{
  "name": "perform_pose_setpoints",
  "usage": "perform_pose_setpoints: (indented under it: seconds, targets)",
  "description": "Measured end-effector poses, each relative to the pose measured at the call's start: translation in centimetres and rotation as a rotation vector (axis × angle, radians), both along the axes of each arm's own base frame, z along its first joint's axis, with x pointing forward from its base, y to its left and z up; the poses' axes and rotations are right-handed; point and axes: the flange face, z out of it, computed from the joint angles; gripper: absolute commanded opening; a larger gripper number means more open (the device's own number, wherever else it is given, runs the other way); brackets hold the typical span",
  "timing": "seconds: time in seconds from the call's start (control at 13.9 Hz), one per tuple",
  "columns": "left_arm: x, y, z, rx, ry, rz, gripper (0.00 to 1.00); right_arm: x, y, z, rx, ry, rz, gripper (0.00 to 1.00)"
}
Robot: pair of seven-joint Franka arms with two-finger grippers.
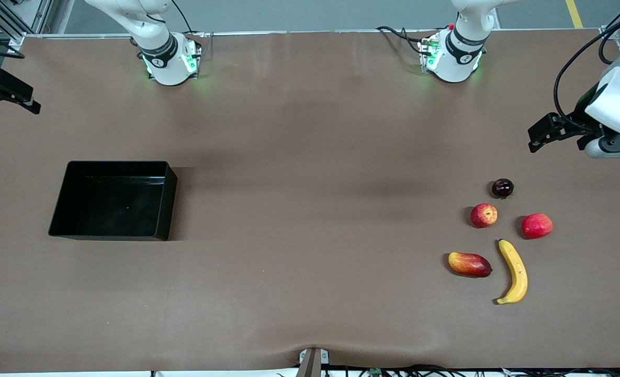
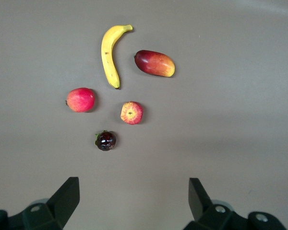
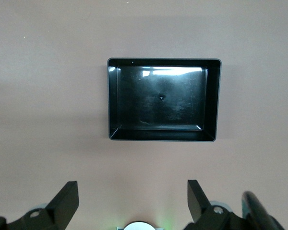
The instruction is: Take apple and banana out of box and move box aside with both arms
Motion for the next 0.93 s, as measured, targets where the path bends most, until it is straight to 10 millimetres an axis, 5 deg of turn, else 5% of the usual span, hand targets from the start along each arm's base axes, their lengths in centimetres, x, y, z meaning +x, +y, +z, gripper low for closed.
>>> perform_pose_setpoints:
  seconds: [0.29, 0.93]
  targets:
    - [-0.6, -2.3, 0.5, 0.001, -0.008, -0.041, 1.0, 0.1, 0.3, 0.0, 0.059, -0.005, 0.0, 1.0]
    - [-0.8, -0.6, 1.8, -0.023, -0.029, -0.044, 1.0, 0.0, -1.2, -0.1, 0.066, -0.001, -0.027, 1.0]
